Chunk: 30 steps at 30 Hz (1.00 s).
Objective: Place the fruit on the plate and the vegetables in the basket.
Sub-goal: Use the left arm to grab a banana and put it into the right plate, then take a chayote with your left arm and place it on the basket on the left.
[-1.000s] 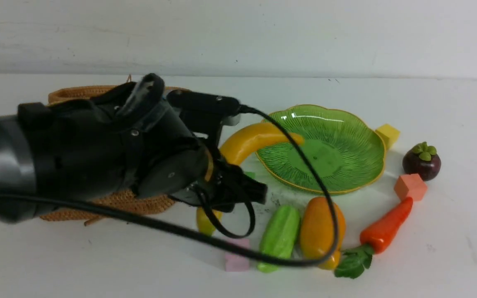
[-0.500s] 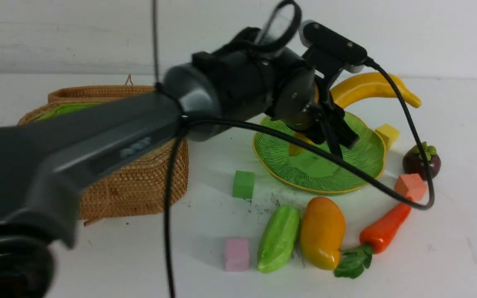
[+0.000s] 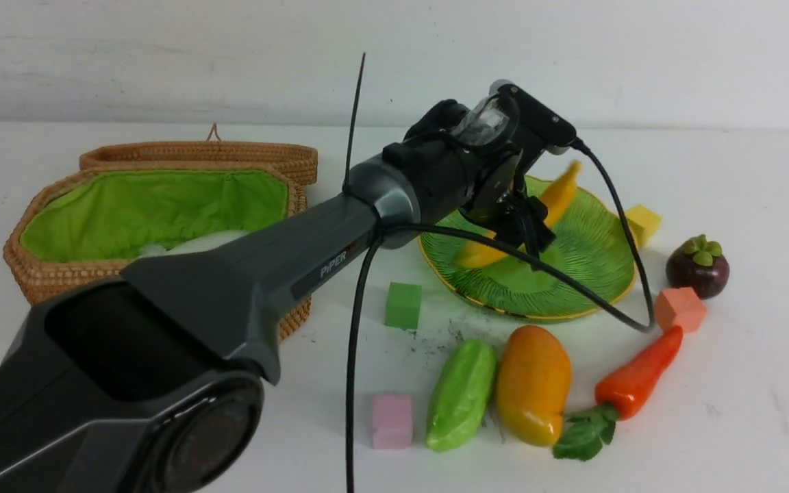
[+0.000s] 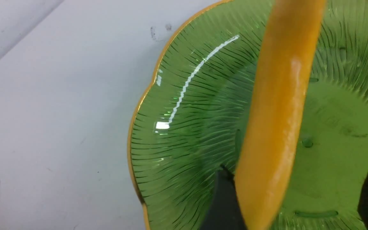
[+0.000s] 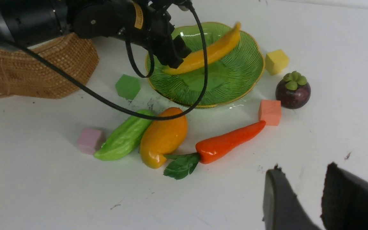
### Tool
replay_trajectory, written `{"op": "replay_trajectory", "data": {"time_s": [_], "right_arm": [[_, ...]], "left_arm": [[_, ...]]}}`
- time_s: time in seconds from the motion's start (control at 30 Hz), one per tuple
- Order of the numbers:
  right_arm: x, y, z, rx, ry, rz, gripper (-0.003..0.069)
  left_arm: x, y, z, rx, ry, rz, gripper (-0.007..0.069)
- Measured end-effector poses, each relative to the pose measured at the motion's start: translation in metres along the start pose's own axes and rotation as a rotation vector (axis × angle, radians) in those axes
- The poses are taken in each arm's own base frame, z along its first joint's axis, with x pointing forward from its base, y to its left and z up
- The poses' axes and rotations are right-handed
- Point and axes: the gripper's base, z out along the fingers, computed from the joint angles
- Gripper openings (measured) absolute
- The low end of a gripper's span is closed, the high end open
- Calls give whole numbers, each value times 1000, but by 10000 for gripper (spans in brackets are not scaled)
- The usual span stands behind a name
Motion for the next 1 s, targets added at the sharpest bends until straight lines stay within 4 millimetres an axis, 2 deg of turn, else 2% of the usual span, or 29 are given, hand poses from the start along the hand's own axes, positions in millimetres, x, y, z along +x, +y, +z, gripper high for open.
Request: {"op": "replay_trajectory", "data": {"time_s": [0.1, 0.17, 0.23, 0.33, 0.43, 0.47, 0.5, 0.53, 0.63, 0.73, 0.8, 0.93, 1.0], "right_arm": [[0, 0, 0, 3, -1, -1, 215], [0, 0, 0, 3, -1, -1, 216], [0, 0, 0, 2, -1, -1, 216], [0, 0, 0, -3, 1, 1, 218], [0, 0, 0, -5, 2, 2, 218], [0, 0, 0, -5, 2, 2, 218], [0, 0, 0, -5, 2, 2, 220], [0, 1, 0, -6, 3, 2, 221], [0, 1, 0, -7, 3, 2, 223], [0, 1, 0, -8, 3, 3, 223], [1, 1, 0, -16, 7, 5, 223], [2, 4, 0, -39, 17, 13, 223], [2, 5, 0, -49, 22, 17, 224]], "left_arm": [[-1, 1, -7, 1, 27, -34, 528], [-7, 4, -20, 5, 42, -78, 507], [-18, 9, -42, 14, 42, -121, 463], [-38, 18, -91, 46, 30, -190, 309], [-57, 30, -163, 97, 18, -252, 64], [-60, 33, -184, 112, 26, -264, 13], [-61, 36, -208, 126, 41, -272, -13], [-60, 37, -216, 133, 59, -275, -13], [-58, 44, -265, 149, 60, -287, -13], [-47, 44, -283, 158, 81, -316, -13], [-29, 41, -292, 177, 139, -350, -13], [14, 18, -275, 229, 323, -339, -13], [47, -8, -247, 249, 451, -298, -13]]}}
